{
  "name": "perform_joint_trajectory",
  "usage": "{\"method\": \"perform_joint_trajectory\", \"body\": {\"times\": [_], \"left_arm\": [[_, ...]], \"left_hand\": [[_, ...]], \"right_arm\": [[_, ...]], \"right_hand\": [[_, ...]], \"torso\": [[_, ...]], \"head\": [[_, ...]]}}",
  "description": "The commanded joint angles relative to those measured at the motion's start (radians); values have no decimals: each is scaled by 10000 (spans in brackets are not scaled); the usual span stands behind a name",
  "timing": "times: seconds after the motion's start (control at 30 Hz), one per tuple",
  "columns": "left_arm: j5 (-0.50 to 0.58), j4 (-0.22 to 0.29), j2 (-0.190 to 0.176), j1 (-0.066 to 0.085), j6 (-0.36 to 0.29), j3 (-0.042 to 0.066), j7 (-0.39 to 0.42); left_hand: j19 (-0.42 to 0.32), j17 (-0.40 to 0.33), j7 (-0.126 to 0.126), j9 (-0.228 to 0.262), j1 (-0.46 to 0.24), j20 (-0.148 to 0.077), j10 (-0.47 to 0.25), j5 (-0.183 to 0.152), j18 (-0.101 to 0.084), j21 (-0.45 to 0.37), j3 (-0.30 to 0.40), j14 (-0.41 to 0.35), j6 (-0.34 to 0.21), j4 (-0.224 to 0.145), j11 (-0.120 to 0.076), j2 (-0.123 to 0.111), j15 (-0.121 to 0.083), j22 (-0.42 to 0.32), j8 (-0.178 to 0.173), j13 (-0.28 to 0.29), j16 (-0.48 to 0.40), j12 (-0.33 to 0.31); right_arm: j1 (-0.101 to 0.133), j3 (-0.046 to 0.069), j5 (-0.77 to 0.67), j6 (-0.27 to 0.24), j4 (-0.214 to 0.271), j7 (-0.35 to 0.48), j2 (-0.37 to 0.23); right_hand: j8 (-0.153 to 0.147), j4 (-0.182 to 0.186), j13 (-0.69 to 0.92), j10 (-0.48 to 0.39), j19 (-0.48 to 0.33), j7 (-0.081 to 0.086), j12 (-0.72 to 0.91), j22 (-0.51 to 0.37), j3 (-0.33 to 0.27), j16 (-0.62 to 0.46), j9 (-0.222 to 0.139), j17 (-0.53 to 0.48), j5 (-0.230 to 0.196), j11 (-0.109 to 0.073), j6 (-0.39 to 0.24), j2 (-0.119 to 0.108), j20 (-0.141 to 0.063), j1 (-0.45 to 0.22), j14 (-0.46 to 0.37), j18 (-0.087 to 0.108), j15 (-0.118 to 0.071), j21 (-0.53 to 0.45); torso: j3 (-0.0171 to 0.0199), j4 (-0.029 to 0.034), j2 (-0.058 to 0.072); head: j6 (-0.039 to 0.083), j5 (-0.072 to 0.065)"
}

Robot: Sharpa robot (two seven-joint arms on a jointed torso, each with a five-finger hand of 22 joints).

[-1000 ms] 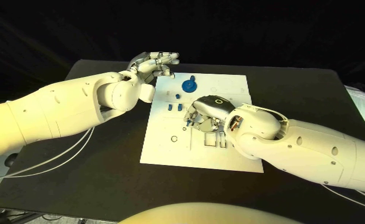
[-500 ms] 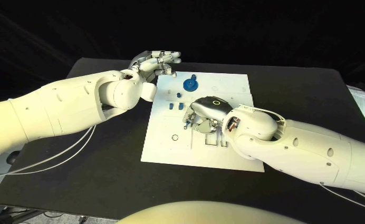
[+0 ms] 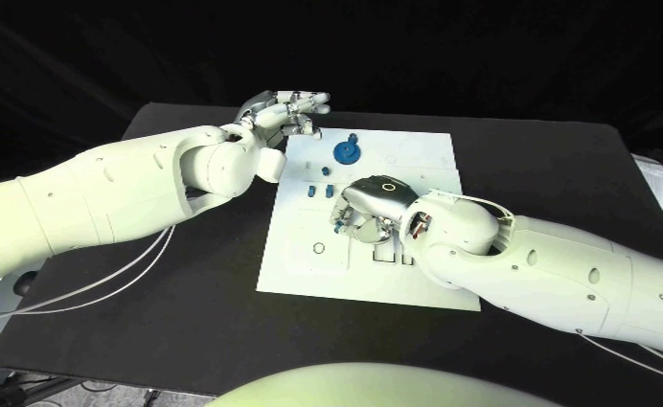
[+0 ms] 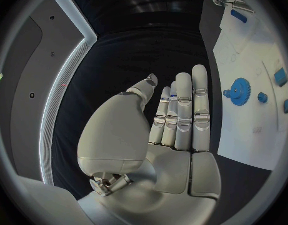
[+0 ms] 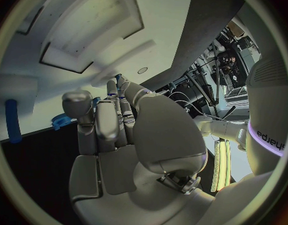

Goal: Assemble the parts on the task board

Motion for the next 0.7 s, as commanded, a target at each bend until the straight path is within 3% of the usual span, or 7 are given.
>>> {"method": "perform_joint_trajectory", "body": {"times": [0.03, 0.17, 0.33, 0.53, 0.7], "left_arm": [[41, 25, 22, 4, 205, 7, -23], [41, 24, 16, 4, 227, 6, -58], [41, 32, 13, 5, 239, 6, -87], [41, 29, 31, 5, 245, 6, -137], [41, 28, 22, 5, 260, 5, -190]], "left_hand": [[77, -9, 57, -9, -84, 18, -57, 10, 189, -53, -73, -13, -14, -12, 30, 46, 81, -9, -13, 15, -47, 10], [80, -14, 60, -11, -77, 19, -62, 10, 189, -61, -85, -16, -16, -14, 32, 48, 83, -17, -13, 16, -48, 13], [83, -23, 65, -14, -67, 22, -77, 11, 189, -78, -107, -25, -24, -15, 38, 55, 87, -31, -15, 17, -52, 15], [84, -34, 72, -19, -58, 27, -94, 10, 187, -98, -132, -37, -33, -12, 44, 68, 93, -49, -17, 18, -58, 19], [86, -54, 83, -28, -43, 35, -130, 10, 186, -134, -178, -59, -53, -7, 55, 90, 104, -80, -22, 18, -66, 22]], "right_arm": [[-21, -20, -212, 414, -5, -13, 21], [-22, -25, -305, 453, -15, -97, 38], [-23, -33, -502, 570, -53, -393, 113], [-21, -56, -637, 505, -131, -703, 215], [-21, -67, -673, 157, -132, -822, 188]], "right_hand": [[30, -4, -8, 3, 73, 58, -46, 6, 40, 40, 13, 17, -33, 65, -15, -17, 27, -87, 416, -91, -19, 43], [19, 3, -11, -20, 72, 75, -53, 12, 39, 59, 10, 34, -34, 82, -39, -48, 37, -122, 417, -92, -6, 49], [-47, 89, -36, -265, 27, 154, -98, -60, -51, 60, -38, 17, -31, 178, -256, -246, 86, -357, 405, -87, 69, 8], [-44, 257, -42, -1508, -277, 381, -57, -661, -464, -45, -208, -148, -8, 458, -1189, -754, 287, -772, 337, 4, 303, -378], [-35, 299, -6, -2025, -393, 399, 84, -846, -807, -88, -201, -241, 3, 503, -1679, -822, 362, -750, 276, 64, 342, -513]], "torso": [[2, -5, -2], [4, -6, -2], [2, -7, 1], [6, 5, 1], [1, -8, -5]], "head": [[-20, 16], [-41, 15], [-46, -3], [-70, -11], [-77, -7]]}}
